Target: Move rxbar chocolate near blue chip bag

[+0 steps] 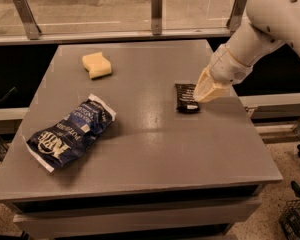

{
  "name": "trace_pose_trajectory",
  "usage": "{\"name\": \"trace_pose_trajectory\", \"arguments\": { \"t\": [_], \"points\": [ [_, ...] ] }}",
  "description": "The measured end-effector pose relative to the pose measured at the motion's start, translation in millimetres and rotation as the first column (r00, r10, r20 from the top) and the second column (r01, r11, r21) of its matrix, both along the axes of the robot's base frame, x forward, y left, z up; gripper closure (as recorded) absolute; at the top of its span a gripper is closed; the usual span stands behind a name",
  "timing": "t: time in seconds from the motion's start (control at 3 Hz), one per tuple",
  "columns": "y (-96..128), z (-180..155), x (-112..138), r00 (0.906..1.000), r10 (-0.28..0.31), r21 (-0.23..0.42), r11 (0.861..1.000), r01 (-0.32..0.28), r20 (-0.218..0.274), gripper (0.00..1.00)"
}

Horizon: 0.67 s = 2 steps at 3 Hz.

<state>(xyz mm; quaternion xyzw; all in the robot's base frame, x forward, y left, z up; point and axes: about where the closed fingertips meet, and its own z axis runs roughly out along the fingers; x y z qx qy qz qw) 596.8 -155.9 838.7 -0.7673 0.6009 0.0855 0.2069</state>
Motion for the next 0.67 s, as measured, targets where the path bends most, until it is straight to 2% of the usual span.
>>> {"name": "trace_pose_trajectory", "arguments": {
  "t": [0.33, 0.67],
  "points": [
    [8.1, 4.6, -9.1, 0.9993, 0.036, 0.008, 0.999, -0.036, -0.003, 1.0],
    [17.1, 14.4, -17.6, 0.9978, 0.065, -0.011, 0.998, -0.065, 0.017, 1.0]
  ]
}}
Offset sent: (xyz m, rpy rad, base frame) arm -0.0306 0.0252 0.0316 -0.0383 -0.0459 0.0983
